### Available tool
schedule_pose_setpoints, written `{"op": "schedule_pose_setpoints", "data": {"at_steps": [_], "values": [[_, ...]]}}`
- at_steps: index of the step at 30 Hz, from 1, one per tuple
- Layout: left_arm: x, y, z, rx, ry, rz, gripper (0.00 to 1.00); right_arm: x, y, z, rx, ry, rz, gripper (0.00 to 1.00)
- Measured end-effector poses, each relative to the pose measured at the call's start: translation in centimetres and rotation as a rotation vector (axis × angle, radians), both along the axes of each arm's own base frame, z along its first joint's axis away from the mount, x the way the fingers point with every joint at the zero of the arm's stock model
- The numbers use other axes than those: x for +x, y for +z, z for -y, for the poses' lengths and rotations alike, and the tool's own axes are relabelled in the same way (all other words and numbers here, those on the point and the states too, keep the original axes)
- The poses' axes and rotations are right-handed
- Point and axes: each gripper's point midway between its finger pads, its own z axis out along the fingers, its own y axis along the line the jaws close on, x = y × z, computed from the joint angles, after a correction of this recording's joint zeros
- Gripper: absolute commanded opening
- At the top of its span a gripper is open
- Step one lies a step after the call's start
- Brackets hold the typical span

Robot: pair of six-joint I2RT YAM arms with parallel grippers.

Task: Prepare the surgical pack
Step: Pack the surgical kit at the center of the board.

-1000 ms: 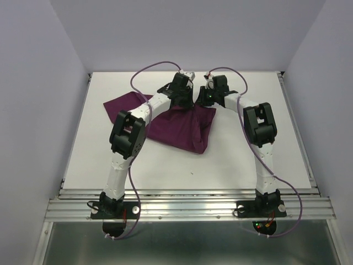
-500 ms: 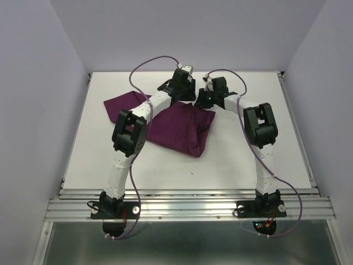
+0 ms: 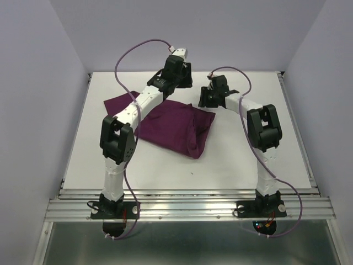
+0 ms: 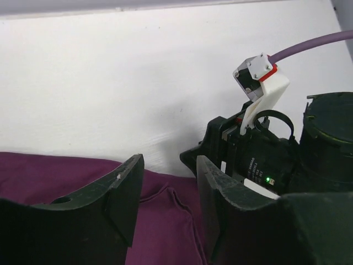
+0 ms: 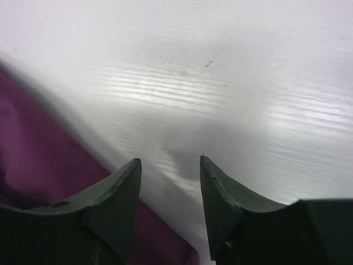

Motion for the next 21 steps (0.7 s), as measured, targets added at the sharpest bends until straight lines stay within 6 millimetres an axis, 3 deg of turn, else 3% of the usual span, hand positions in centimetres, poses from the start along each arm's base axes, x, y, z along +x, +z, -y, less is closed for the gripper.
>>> {"op": "schedule_pose_setpoints", "data": {"at_steps": [4,7,10,14,17,21], "values": [[-1.3,4.1,-1.1,-0.020,0.011,0.053,0.54,0.7,2.3,2.5,-0.072,-0.125,0.052,0.57],[-3.2,5.5,-2.4,-0.020,0.015,0.056,0.50,0.1,4.2,4.2,-0.107,-0.203,0.083,0.57],[-5.9,4.3,-4.3,0.005,0.017,0.015,0.41,-1.8,6.4,5.9,-0.124,-0.244,0.114,0.56],[-10.5,-0.5,-6.9,0.067,0.015,-0.102,0.33,-5.7,10.1,6.9,-0.108,-0.237,0.171,0.56],[-13.2,-3.4,-8.1,0.092,0.002,-0.176,0.31,-9.9,11.9,5.0,-0.128,-0.156,0.216,0.63],[-17.2,-6.4,-9.0,0.096,-0.054,-0.273,0.26,-17.1,12.1,-2.0,-0.118,0.067,0.246,0.66]]}}
